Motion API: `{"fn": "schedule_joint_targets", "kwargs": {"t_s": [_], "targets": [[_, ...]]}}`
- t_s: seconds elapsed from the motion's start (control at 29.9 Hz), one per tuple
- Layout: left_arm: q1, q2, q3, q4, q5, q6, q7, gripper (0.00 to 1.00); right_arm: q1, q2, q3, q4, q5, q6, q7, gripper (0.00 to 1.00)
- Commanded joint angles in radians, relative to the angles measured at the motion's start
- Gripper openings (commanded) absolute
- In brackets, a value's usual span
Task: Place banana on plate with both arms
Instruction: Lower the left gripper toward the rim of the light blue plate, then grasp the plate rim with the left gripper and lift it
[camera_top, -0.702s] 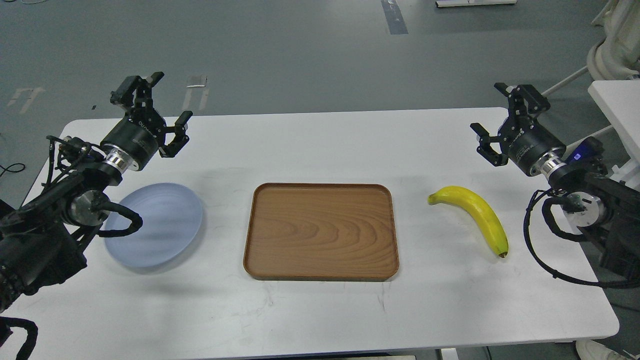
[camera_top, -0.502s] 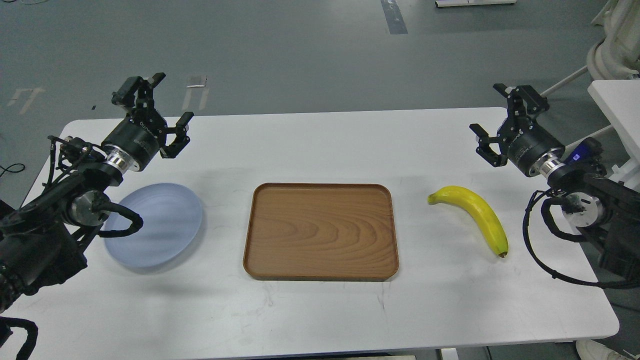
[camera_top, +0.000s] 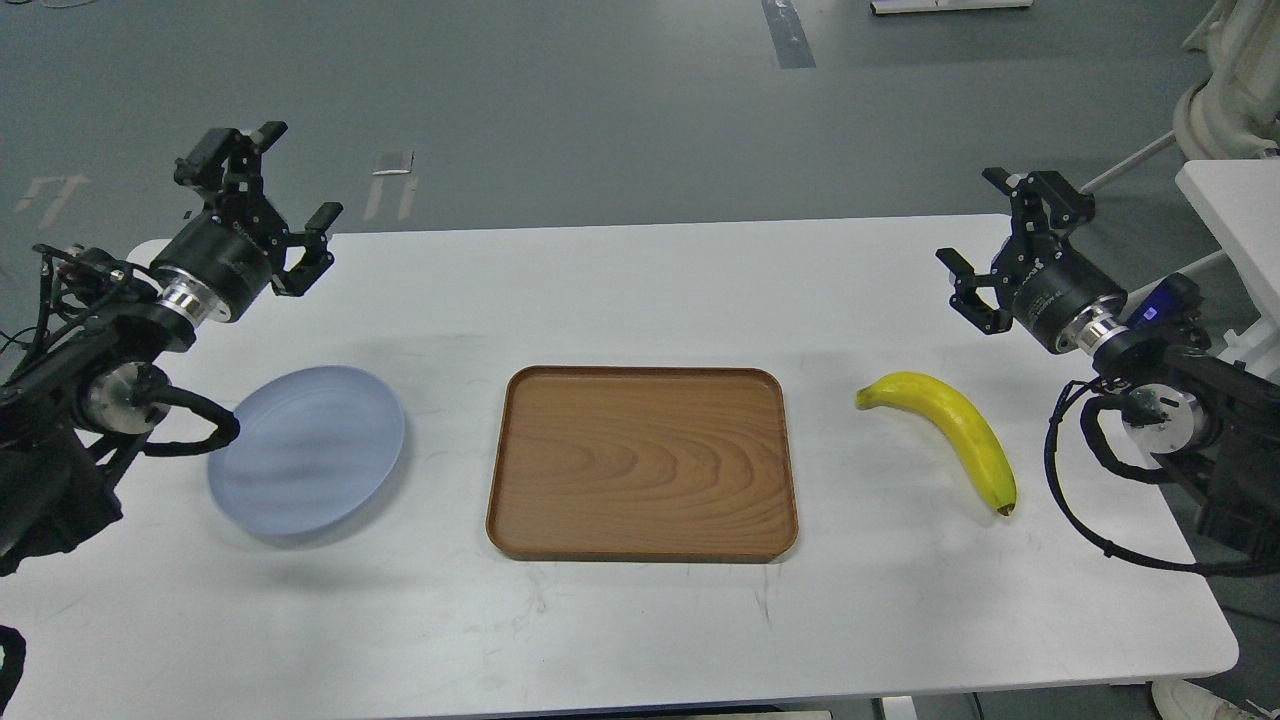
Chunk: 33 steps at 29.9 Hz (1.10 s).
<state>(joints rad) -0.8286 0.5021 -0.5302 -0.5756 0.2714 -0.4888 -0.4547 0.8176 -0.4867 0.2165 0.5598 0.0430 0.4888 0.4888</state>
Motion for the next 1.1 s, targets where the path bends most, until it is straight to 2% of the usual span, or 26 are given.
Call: {"fn": "schedule_joint_targets", "kwargs": {"t_s": [0.0, 0.07, 0.13, 0.27, 0.4, 0.54, 0.74, 1.07], "targets": [[-0.027, 0.132, -0.001, -0.175, 0.255, 0.0, -0.034, 0.98, 0.006, 0.0, -0.003, 0.0, -0.002, 0.0, 0.0, 1.0], [-0.027, 0.202, -0.001, -0.289, 0.392, 0.0, -0.034, 0.98, 0.006, 0.0, -0.005, 0.0, -0.005, 0.0, 0.0, 1.0], [-0.026, 0.243, -0.001, -0.351, 0.498, 0.0, -0.034, 0.98, 0.008, 0.0, -0.006, 0.0, -0.006, 0.0, 0.0, 1.0], [-0.003, 0.358, 0.012, -0.539, 0.921, 0.0, -0.034, 0.98, 0.008, 0.0, -0.006, 0.002, -0.015, 0.0, 0.0, 1.0], [0.036, 0.4, 0.068, -0.573, 1.175, 0.0, -0.034, 0.98, 0.008, 0.0, -0.006, 0.002, -0.017, 0.0, 0.0, 1.0], [0.054, 0.408, 0.168, -0.54, 1.336, 0.081, -0.034, 0.98, 0.008, 0.002, -0.006, 0.003, -0.019, 0.0, 0.0, 1.0], [0.095, 0.383, 0.282, -0.305, 1.37, 0.234, -0.034, 0.98, 0.006, 0.002, -0.008, 0.008, -0.02, 0.0, 0.0, 1.0], [0.134, 0.32, 0.299, -0.17, 1.362, 0.28, -0.034, 0.95, 0.005, 0.002, -0.008, 0.009, -0.02, 0.0, 0.0, 1.0]]}}
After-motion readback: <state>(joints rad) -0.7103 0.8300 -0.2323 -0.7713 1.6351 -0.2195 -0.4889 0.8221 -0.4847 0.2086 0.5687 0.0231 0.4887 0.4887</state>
